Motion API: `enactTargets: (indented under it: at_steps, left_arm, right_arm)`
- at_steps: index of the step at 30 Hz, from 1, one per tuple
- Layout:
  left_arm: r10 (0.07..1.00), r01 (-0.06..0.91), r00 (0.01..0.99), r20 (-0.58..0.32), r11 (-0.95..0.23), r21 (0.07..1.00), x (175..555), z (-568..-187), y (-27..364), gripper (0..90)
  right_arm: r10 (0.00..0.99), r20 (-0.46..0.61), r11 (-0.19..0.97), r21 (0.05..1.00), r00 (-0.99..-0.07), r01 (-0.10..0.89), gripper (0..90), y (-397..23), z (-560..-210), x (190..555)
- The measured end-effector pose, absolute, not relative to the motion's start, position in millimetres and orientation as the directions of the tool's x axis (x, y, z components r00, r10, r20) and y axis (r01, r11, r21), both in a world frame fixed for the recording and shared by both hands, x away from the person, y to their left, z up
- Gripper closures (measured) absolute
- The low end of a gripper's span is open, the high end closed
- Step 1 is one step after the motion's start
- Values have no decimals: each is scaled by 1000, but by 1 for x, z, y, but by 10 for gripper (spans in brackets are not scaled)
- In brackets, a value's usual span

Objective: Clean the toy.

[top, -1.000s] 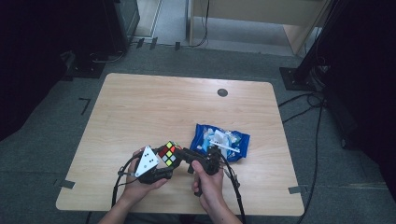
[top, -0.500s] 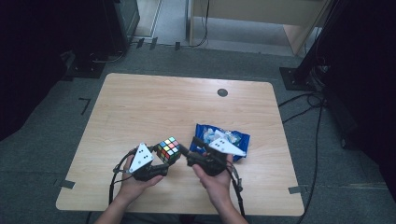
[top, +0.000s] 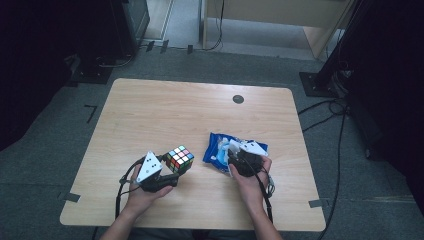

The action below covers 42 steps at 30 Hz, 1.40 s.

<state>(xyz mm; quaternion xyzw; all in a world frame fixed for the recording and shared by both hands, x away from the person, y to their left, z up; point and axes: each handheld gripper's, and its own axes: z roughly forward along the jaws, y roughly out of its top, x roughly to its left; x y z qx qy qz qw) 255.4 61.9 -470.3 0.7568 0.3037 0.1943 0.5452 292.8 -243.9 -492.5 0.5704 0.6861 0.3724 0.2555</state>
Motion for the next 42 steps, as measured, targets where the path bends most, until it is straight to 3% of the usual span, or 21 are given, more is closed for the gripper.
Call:
enactTargets:
  at_steps: [1, 3, 5, 15, 21, 25, 30, 36, 42]
  left_arm:
    - [671, 248, 740, -36, -223, 943, 255, -470, 62, 341]
    - [671, 247, 741, -33, -226, 942, 256, -470, 64, 341]
    - [671, 248, 741, -35, -224, 943, 256, -470, 64, 341]
    - [653, 246, 756, -36, -233, 941, 253, -472, 55, 341]
    - [614, 222, 789, -23, -250, 942, 247, -474, 45, 341]
    - [600, 211, 800, -21, -248, 946, 245, -473, 43, 341]
    - [597, 210, 802, -16, -257, 943, 244, -475, 41, 341]
    - [594, 203, 804, -9, -260, 944, 244, -475, 41, 341]
    - [592, 193, 806, 1, -264, 945, 242, -474, 41, 341]
  right_arm:
    - [971, 90, 64, 794, -221, 605, 711, -245, -495, 294]
    - [967, 111, 50, 798, -228, 600, 848, -248, -497, 292]
    - [957, 125, 53, 812, -263, 581, 883, -247, -493, 290]
    - [842, 170, 48, 922, -512, 385, 895, -211, -447, 259]
    - [759, 188, 42, 941, -624, 335, 895, -181, -435, 243]
    - [725, 228, 32, 932, -650, 362, 895, -169, -439, 239]
    - [657, 358, -44, 897, -663, 440, 894, -166, -440, 240]
    - [560, 401, -25, 883, -725, 469, 892, -152, -434, 232]
    - [579, 463, -100, 857, -671, 505, 891, -166, -440, 243]
